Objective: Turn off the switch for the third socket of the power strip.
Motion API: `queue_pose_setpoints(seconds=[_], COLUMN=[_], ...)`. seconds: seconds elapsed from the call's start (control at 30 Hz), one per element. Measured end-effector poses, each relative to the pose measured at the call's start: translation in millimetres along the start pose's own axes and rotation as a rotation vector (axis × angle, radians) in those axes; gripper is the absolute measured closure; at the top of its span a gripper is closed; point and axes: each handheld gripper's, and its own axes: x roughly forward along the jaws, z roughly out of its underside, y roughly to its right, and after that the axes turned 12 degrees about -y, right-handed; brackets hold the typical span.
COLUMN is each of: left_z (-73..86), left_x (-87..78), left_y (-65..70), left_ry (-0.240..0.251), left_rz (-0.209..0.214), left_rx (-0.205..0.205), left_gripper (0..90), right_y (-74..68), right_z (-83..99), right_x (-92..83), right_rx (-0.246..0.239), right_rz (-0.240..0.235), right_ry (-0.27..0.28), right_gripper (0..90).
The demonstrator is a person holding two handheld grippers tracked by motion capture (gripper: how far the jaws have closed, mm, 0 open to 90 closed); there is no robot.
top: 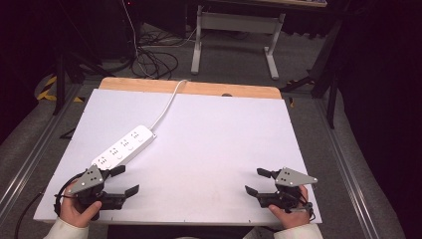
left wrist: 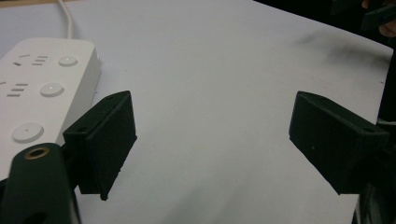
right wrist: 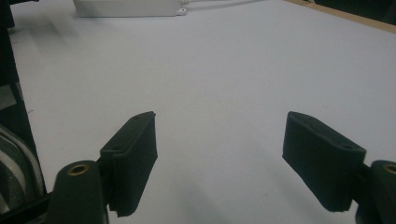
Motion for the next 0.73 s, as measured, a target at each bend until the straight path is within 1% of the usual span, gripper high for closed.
queue_pose_setpoints(seconds=[0.07, 0.13, 0.17, 0.33, 0.37, 0.5, 0.57, 0.67, 0.73], left_z=[-1.3, -1.8, -1.8, -2.2, -2.4, -2.5, -2.7, -3.1, -3.6], left_x=[-1.6, -2.3, -2.3, -3.0, -3.4, -3.6, -3.8, -3.8, -4.3], left_y=[-0.7, -0.9, -0.9, 0.1, 0.3, 0.2, 0.4, 1.5, 1.6], left_ry=[-0.007, -0.002, -0.002, 0.005, 0.008, 0.011, 0.016, 0.022, 0.017], left_rz=[0.003, -0.005, -0.005, -0.028, -0.037, -0.043, -0.051, -0.057, -0.06], left_rx=[-0.016, -0.028, -0.028, -0.005, 0.011, 0.017, 0.026, 0.026, 0.034], left_gripper=[15.5, 15.5, 15.4, 14.5, 14.4, 14.4, 14.4, 14.4, 14.2], right_y=[0.1, 0.2, 0.2, 0.1, 0.1, 0.3, 0.7, 0.6, 0.5], right_z=[0.0, 0.0, 0.0, 0.0, 0.0, -0.1, 0.1, 0.3, 0.2], right_x=[0.1, 0.2, 0.3, 0.3, 0.5, 0.6, 0.2, 0.1, 0.0], right_rx=[0.0, 0.0, 0.0, 0.001, 0.001, -0.001, -0.001, -0.001, -0.001], right_rz=[-0.001, -0.001, -0.002, 0.0, 0.0, -0.002, -0.001, 0.001, 0.002], right_ry=[0.001, 0.0, 0.0, 0.0, -0.001, -0.002, 0.0, -0.001, -0.001], right_gripper=[26.5, 26.5, 26.5, 26.5, 26.5, 26.5, 26.5, 26.5, 26.5])
